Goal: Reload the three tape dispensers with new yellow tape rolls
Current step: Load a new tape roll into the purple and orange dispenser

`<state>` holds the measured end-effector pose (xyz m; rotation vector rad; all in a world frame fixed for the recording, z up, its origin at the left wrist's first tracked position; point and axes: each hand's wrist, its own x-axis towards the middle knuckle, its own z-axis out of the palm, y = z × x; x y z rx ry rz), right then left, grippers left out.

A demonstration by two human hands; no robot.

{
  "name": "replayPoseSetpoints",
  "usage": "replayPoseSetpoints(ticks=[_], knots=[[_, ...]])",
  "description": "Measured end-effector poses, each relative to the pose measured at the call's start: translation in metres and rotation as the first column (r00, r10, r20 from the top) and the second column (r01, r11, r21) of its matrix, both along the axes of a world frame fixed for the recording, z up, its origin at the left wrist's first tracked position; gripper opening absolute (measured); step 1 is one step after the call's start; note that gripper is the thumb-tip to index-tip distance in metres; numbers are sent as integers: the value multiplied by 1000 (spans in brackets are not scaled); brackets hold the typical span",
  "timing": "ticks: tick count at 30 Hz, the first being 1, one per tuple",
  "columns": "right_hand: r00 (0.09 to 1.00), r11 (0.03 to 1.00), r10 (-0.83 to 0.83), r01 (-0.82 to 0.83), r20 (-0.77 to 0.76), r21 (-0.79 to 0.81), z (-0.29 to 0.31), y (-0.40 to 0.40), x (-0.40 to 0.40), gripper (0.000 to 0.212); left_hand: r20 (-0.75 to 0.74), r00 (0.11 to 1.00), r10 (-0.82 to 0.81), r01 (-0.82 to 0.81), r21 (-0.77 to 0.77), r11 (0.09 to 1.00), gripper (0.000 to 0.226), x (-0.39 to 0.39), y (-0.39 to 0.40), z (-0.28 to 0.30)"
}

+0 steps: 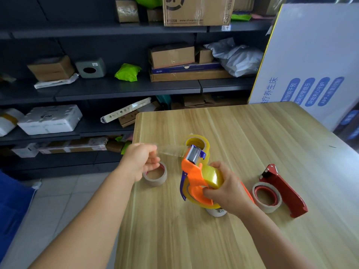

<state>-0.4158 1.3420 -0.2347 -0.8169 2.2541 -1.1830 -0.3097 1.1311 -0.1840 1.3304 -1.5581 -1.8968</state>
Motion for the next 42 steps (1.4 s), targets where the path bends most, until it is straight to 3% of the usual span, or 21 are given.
replayPoseSetpoints(ticks=[5, 9, 13, 19, 26, 31, 36, 42], knots=[[999, 994, 48, -50, -17, -101, 6, -1, 3, 96, 9, 998, 67, -67, 190, 979, 3, 6, 6, -30], [998, 990, 65, -64, 6, -126, 10, -4, 6, 99, -71, 986, 148, -113, 361, 926, 22, 11, 15, -46], [997, 988, 79, -75, 22, -137, 10, -9, 9, 97, -90, 983, 158, -98, 472, 876, 18, 14, 27, -63], [994, 988, 64, -51, 87, -149, 6, -19, 12, 90, -76, 990, 118, -64, 505, 861, 7, 20, 38, -78], [989, 995, 36, -23, 140, -97, 8, -26, 12, 86, -108, 992, 67, -8, 469, 883, 14, 22, 38, -85], [990, 994, 53, -41, 133, -97, 9, -31, 13, 83, -180, 983, 36, 67, 533, 844, 44, 21, 42, -86], [990, 995, 51, -39, 130, -95, 10, -28, 15, 81, -174, 983, 58, 50, 560, 827, 31, 20, 40, -76], [984, 998, 68, -65, 167, -22, 10, -26, 8, 75, -138, 990, 1, 70, 508, 859, 42, 12, 41, -80]])
